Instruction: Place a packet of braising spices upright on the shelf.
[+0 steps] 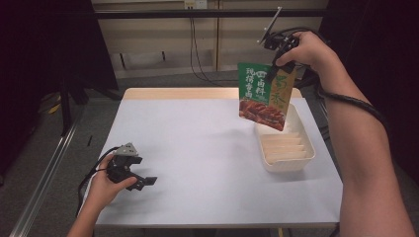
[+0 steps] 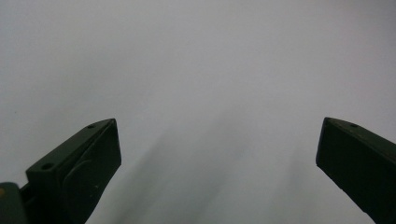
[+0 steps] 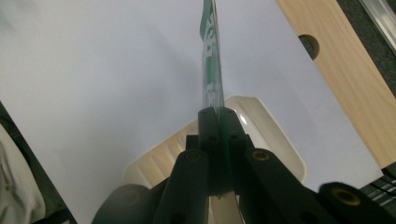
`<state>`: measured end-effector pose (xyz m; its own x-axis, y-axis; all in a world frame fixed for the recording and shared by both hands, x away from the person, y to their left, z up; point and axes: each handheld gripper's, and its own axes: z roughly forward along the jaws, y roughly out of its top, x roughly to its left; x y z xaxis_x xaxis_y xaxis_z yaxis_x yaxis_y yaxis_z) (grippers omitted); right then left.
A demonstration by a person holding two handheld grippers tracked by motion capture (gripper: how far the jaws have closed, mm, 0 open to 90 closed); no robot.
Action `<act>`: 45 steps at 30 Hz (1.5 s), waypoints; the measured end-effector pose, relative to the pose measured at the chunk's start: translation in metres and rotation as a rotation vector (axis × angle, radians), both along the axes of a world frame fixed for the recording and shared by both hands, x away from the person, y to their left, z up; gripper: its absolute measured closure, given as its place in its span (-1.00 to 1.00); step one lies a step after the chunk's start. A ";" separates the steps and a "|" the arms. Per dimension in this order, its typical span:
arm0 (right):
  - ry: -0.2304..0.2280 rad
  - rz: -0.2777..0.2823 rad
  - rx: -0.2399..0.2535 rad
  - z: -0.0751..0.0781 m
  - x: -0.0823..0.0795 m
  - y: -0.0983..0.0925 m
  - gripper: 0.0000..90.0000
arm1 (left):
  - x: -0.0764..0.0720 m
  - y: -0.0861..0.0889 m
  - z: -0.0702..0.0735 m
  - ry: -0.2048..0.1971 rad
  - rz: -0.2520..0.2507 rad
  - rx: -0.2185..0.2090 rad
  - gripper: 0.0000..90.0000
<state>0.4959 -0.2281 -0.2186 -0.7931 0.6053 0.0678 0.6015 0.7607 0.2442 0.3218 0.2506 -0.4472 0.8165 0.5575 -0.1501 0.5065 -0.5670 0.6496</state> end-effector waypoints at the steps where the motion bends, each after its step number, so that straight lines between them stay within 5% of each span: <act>1: -0.003 -0.003 -0.001 0.000 0.000 -0.001 1.00 | 0.000 0.000 0.000 0.000 0.000 -0.002 -1.00; 45: -0.022 -0.073 0.022 -0.010 -0.019 -0.064 1.00 | -0.001 -0.004 0.000 -0.003 0.004 0.011 -1.00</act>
